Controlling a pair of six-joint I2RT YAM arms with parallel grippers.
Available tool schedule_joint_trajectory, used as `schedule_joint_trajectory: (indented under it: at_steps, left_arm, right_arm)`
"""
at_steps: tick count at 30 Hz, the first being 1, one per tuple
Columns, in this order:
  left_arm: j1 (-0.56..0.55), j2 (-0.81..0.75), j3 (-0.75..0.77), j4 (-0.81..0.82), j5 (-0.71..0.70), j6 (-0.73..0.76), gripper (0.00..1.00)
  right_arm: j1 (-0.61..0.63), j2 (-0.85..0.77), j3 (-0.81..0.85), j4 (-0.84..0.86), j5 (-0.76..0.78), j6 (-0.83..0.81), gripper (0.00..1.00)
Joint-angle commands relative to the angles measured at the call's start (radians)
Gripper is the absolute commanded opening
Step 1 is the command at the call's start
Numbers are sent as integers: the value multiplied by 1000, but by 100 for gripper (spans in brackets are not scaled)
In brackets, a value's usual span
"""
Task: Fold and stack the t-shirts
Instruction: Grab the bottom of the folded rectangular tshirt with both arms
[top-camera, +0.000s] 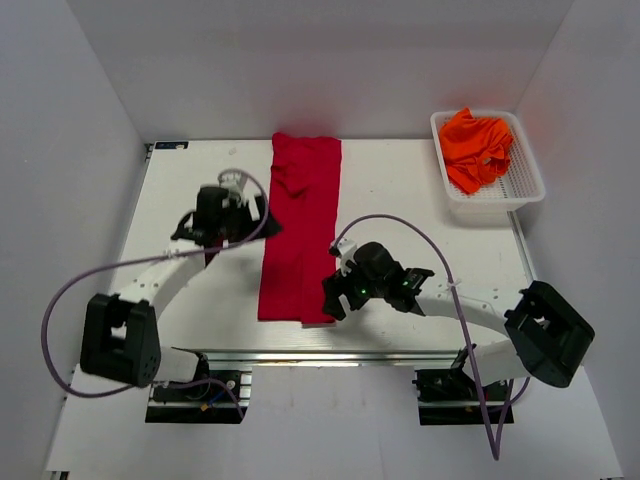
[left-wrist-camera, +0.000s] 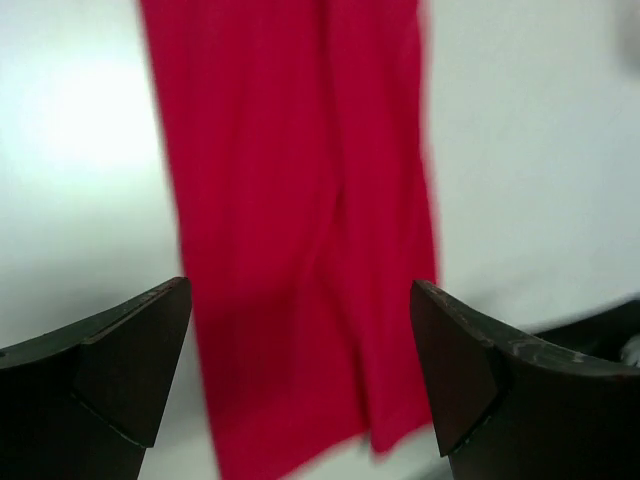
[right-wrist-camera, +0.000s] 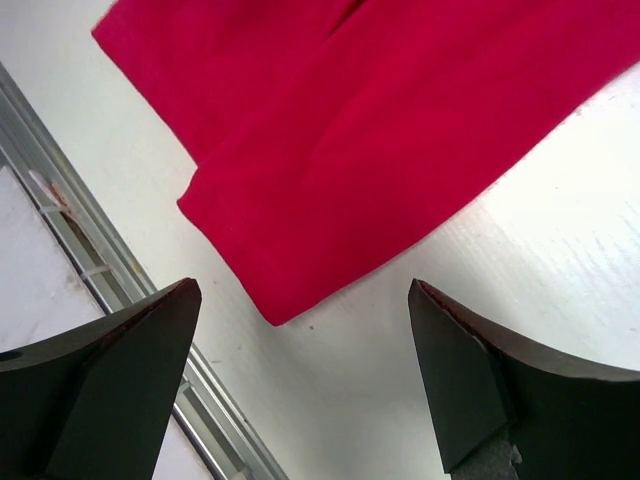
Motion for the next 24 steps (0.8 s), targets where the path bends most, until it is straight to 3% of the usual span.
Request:
schedule_joint_trajectory:
  at_steps: [1, 7, 12, 18, 21, 24]
  left_arm:
    - [-11, -189, -170, -120, -25, -38, 100]
    - [-39, -441, -401, -268, 14, -101, 100]
    - [-60, -443, -508, -273, 95, -110, 100]
    - [-89, -404, -555, -305, 52, -163, 99]
    - [-98, -395, -555, -323, 5, -172, 89]
    - [-117, -386, -555, -334, -21, -181, 70]
  right_arm:
    - [-3, 30, 19, -6, -67, -7, 90]
    - [-3, 82, 14, -31, -81, 56, 90]
    - [-3, 133, 35, -25, -83, 77, 90]
    - [-3, 162, 54, -33, -98, 77, 90]
    - [-3, 177, 55, -33, -109, 82, 89]
    - [-3, 183, 52, -68, -127, 85, 85]
